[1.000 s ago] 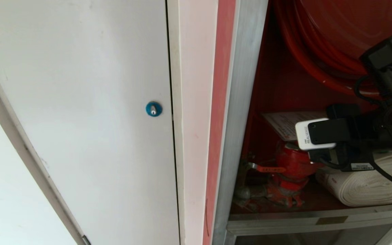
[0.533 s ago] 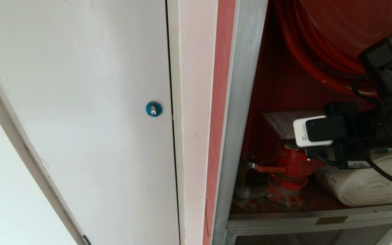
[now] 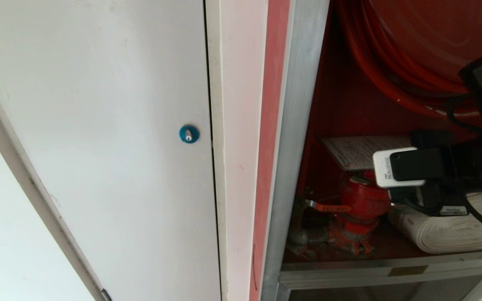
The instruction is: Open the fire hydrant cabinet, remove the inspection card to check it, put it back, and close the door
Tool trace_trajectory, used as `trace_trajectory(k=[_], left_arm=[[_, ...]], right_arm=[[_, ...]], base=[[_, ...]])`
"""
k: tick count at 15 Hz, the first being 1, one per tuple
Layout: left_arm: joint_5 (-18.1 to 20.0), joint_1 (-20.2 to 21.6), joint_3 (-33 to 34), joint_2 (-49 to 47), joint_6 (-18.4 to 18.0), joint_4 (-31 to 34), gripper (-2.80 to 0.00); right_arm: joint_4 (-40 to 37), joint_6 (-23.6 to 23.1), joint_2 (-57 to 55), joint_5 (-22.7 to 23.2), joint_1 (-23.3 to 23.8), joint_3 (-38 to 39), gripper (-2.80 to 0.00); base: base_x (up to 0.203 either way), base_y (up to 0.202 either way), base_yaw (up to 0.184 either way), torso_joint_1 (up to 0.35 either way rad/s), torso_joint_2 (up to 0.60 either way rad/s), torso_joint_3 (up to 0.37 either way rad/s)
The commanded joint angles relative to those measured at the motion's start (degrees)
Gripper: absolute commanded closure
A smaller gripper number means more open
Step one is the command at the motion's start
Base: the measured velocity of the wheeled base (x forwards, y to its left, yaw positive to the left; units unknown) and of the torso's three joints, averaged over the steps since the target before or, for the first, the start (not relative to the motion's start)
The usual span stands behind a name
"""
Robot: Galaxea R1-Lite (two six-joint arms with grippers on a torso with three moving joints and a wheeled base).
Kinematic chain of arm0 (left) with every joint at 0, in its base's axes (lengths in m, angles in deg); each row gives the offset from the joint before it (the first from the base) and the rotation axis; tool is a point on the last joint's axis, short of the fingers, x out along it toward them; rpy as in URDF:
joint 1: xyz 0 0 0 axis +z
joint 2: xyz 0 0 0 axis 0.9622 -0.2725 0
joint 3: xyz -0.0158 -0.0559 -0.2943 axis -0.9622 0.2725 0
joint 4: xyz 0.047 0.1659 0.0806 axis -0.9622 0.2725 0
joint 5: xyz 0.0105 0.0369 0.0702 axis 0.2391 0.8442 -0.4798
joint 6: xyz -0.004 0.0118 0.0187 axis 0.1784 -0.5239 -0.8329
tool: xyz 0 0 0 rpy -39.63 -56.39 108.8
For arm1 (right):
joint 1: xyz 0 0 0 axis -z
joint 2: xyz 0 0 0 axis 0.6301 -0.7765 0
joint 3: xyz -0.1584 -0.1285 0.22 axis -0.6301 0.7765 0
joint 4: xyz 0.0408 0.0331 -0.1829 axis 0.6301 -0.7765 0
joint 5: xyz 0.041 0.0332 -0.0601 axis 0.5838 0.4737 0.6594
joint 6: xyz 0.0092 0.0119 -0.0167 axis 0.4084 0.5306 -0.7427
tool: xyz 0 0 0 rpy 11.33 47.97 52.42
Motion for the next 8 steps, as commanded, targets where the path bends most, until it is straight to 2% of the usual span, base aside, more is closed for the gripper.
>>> trace_trajectory(k=[1, 2, 5, 6, 8], left_arm=[[0.0, 0.0, 0.7, -0.1, 0.0, 0.0, 0.00], [0.0, 0.0, 0.6, -0.1, 0.0, 0.0, 0.00], [0.0, 0.0, 0.6, -0.1, 0.0, 0.0, 0.00], [0.0, 0.0, 0.6, -0.1, 0.0, 0.0, 0.00], [0.0, 0.0, 0.7, -0.1, 0.0, 0.0, 0.00]], right_arm=[[-0.2, 0.4, 2.8, 0.6, 0.0, 1.1, 0.00], [0.0, 2.2, 5.0, 1.0, 0.0, 1.8, 0.00], [1.6, 12.8, 9.8, 1.3, 0.2, 3.4, 0.00], [1.7, 14.1, 10.3, 1.3, 0.2, 4.0, 0.00], [1.9, 20.1, 14.9, 1.5, 0.2, 7.4, 0.00]], base=[[0.000, 0.000, 0.000, 0.000, 0.00, 0.000], [0.000, 0.000, 0.000, 0.000, 0.00, 0.000], [0.000, 0.000, 0.000, 0.000, 0.00, 0.000], [0.000, 0.000, 0.000, 0.000, 0.00, 0.000], [0.000, 0.000, 0.000, 0.000, 0.00, 0.000]])
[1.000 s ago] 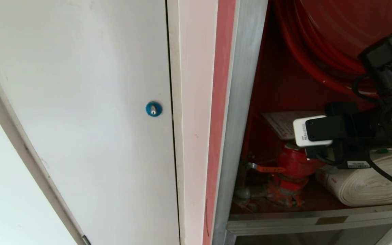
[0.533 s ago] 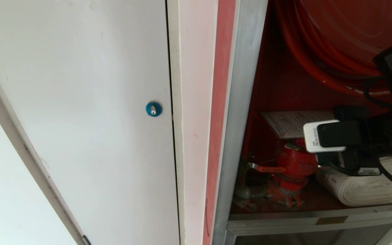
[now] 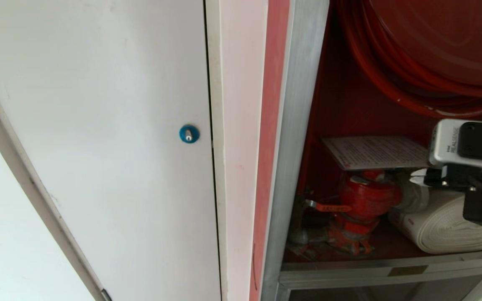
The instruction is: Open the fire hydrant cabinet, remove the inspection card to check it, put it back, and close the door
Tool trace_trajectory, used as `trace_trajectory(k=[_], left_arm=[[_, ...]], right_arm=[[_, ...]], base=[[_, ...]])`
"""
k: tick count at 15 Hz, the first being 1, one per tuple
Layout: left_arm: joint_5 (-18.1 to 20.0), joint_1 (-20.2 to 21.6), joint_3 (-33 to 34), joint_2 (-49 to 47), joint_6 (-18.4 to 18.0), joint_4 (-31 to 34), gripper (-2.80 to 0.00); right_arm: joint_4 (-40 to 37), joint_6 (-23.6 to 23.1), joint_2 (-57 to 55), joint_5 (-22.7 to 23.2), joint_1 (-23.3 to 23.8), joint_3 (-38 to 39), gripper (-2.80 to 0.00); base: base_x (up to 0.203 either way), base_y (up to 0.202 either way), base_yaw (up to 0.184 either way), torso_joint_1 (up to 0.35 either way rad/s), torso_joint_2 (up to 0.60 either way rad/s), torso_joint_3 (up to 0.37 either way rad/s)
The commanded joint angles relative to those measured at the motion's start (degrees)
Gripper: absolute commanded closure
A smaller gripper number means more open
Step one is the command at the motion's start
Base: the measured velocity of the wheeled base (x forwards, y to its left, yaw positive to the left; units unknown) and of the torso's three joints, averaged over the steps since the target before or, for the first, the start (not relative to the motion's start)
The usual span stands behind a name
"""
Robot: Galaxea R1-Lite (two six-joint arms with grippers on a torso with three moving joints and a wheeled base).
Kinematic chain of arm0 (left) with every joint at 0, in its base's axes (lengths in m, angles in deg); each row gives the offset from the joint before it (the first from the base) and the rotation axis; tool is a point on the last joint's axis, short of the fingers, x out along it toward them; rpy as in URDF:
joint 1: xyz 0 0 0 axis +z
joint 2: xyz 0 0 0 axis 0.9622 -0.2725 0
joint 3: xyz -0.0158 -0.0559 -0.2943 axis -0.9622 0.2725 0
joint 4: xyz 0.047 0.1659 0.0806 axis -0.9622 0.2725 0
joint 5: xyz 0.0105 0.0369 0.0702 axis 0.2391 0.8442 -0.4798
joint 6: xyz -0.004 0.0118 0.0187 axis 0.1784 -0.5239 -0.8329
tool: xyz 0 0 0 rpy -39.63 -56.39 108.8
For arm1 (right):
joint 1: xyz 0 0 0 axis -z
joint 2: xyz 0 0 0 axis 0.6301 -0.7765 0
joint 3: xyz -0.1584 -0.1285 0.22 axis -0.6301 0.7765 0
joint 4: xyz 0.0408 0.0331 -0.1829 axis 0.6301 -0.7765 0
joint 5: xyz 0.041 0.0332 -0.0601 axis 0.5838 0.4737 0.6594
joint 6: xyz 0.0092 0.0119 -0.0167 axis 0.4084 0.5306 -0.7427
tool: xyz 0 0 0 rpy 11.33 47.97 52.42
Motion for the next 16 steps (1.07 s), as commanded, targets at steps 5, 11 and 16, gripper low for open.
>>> trace_trajectory(k=[5, 11, 16], left_arm=[[0.0, 0.0, 0.6, -0.1, 0.0, 0.0, 0.00], [0.0, 0.0, 0.6, -0.1, 0.0, 0.0, 0.00], [0.0, 0.0, 0.6, -0.1, 0.0, 0.0, 0.00]], right_arm=[[0.3, 18.0, 14.5, 0.1, 0.0, 7.0, 0.00], [5.4, 34.6, 23.1, 0.0, 0.0, 15.1, 0.00], [9.7, 35.9, 28.1, -0.7, 0.1, 18.6, 0.00]], base=[[0.000, 0.000, 0.000, 0.000, 0.00, 0.000], [0.000, 0.000, 0.000, 0.000, 0.00, 0.000], [0.000, 0.000, 0.000, 0.000, 0.00, 0.000]])
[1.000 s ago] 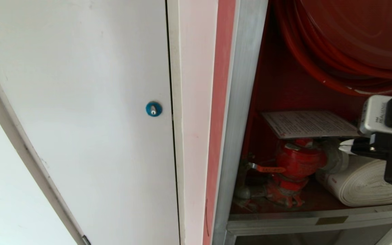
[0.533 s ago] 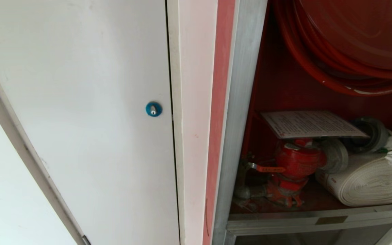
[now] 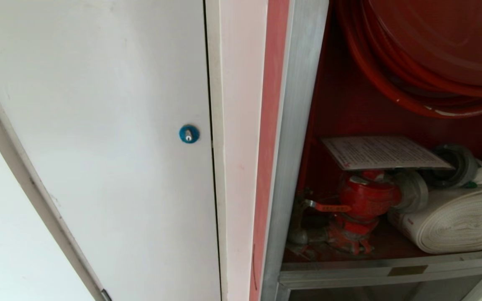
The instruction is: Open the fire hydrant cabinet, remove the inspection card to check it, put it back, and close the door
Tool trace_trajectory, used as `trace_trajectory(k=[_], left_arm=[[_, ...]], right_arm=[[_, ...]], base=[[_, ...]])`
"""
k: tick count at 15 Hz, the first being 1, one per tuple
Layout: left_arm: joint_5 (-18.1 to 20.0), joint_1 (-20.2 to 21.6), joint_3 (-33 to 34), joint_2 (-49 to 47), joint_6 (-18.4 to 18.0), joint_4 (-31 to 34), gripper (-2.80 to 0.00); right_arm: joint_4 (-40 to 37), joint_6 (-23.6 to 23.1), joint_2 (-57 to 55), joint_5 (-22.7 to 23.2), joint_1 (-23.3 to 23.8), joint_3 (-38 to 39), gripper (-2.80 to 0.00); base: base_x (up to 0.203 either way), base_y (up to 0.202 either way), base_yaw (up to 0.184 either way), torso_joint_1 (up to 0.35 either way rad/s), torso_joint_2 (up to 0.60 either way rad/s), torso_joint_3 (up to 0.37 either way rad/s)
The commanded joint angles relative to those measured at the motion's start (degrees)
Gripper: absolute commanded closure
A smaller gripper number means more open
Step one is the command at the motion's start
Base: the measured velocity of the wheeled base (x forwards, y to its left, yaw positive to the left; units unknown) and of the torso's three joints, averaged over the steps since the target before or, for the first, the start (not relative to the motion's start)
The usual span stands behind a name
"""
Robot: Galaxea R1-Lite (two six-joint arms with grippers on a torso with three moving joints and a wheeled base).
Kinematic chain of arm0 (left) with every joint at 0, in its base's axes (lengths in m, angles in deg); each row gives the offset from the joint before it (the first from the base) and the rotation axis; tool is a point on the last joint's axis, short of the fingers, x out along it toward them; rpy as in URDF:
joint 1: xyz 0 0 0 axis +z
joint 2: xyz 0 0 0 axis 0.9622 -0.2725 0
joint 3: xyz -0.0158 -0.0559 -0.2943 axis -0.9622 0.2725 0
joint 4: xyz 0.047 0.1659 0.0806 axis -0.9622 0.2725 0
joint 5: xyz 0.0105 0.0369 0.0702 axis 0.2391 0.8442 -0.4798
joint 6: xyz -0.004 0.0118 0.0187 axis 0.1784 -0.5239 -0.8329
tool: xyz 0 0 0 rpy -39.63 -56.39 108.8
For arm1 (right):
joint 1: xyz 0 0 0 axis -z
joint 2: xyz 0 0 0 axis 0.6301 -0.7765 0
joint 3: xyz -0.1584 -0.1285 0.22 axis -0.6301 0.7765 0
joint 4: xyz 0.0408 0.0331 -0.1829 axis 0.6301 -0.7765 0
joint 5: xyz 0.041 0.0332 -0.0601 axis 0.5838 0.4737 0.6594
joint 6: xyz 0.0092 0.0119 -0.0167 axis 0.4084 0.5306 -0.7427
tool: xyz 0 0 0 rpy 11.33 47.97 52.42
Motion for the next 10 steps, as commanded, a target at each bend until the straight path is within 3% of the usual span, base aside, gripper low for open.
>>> trace_trajectory(k=[1, 6, 7, 10], left_arm=[[0.0, 0.0, 0.6, -0.1, 0.0, 0.0, 0.00], [0.0, 0.0, 0.6, -0.1, 0.0, 0.0, 0.00], [0.0, 0.0, 0.6, -0.1, 0.0, 0.0, 0.00], [0.0, 0.0, 0.6, -0.1, 0.0, 0.0, 0.00]], right_arm=[[0.5, 0.1, 2.6, -0.2, 0.3, 0.0, 0.00], [5.5, 4.4, 2.1, -2.0, 3.0, 0.1, 0.00], [5.6, 7.7, 1.8, -2.4, 3.3, 0.5, 0.00], [5.9, 12.3, 3.6, -2.5, 10.0, 2.9, 0.00]], base=[[0.000, 0.000, 0.000, 0.000, 0.00, 0.000], [0.000, 0.000, 0.000, 0.000, 0.00, 0.000], [0.000, 0.000, 0.000, 0.000, 0.00, 0.000], [0.000, 0.000, 0.000, 0.000, 0.00, 0.000]])
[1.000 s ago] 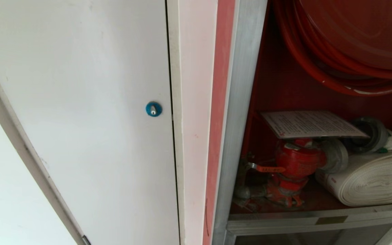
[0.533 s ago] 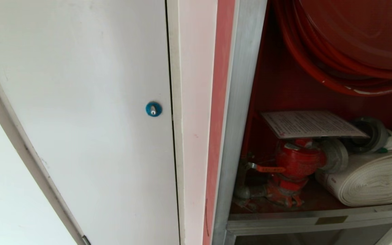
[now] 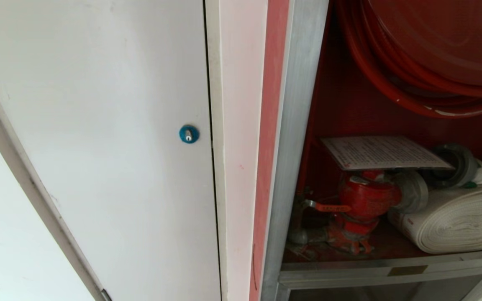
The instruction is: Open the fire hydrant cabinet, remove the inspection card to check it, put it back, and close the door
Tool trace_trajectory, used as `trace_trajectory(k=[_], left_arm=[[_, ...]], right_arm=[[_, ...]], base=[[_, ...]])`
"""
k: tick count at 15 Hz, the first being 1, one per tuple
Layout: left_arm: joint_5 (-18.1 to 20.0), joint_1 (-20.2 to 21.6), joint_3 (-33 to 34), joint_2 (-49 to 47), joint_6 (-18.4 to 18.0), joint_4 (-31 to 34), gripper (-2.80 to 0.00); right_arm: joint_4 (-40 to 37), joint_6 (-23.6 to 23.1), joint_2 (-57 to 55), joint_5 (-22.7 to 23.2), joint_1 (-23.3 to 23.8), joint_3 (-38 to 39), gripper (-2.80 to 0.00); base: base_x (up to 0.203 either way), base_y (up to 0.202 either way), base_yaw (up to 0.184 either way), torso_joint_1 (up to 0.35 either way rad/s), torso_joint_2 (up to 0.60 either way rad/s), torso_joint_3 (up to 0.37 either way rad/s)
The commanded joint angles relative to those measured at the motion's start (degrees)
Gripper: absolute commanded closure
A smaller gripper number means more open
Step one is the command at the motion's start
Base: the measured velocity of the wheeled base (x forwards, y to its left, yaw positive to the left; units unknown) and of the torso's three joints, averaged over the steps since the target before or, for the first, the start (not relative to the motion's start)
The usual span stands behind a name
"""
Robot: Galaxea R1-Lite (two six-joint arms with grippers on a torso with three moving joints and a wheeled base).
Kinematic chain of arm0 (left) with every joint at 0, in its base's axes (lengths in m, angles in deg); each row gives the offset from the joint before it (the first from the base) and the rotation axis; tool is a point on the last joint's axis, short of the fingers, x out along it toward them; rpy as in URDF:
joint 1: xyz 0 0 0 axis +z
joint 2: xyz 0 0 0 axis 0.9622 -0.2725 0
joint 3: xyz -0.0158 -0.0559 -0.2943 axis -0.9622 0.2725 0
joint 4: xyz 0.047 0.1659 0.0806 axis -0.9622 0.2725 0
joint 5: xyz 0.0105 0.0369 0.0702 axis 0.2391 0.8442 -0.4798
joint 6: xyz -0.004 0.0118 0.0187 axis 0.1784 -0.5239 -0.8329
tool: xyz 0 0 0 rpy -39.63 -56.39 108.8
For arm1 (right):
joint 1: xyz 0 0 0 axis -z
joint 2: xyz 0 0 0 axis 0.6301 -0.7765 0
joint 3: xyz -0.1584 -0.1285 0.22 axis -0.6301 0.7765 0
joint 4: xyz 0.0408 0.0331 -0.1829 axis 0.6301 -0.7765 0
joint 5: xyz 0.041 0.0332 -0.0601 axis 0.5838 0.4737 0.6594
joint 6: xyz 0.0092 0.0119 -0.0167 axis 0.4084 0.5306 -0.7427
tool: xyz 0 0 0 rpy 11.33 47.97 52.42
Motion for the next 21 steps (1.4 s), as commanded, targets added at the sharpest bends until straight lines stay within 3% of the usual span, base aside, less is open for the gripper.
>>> trace_trajectory(k=[1, 4, 7, 12, 16, 19, 21], left_arm=[[0.0, 0.0, 0.6, -0.1, 0.0, 0.0, 0.00], [0.0, 0.0, 0.6, -0.1, 0.0, 0.0, 0.00], [0.0, 0.0, 0.6, -0.1, 0.0, 0.0, 0.00], [0.0, 0.0, 0.6, -0.1, 0.0, 0.0, 0.00], [0.0, 0.0, 0.6, -0.1, 0.0, 0.0, 0.00], [0.0, 0.0, 0.6, -0.1, 0.0, 0.0, 0.00], [0.0, 0.0, 0.7, -0.1, 0.0, 0.0, 0.00]], right_arm=[[0.5, 0.9, 2.3, 0.6, 6.4, 2.7, 0.00], [5.9, 1.1, 9.9, 3.9, 13.3, 11.3, 0.00], [7.9, 1.2, 18.5, 6.3, 16.4, 16.9, 0.00], [7.8, 1.2, 33.0, 6.6, 17.2, 23.8, 0.00], [8.0, 1.3, 43.3, 6.5, 16.4, 33.6, 0.00], [8.3, 9.2, 44.0, 6.4, 16.3, 35.6, 0.00], [8.5, 10.0, 44.0, 6.5, 16.3, 38.3, 0.00]], base=[[0.000, 0.000, 0.000, 0.000, 0.00, 0.000], [0.000, 0.000, 0.000, 0.000, 0.00, 0.000], [0.000, 0.000, 0.000, 0.000, 0.00, 0.000], [0.000, 0.000, 0.000, 0.000, 0.00, 0.000], [0.000, 0.000, 0.000, 0.000, 0.00, 0.000], [0.000, 0.000, 0.000, 0.000, 0.00, 0.000], [0.000, 0.000, 0.000, 0.000, 0.00, 0.000]])
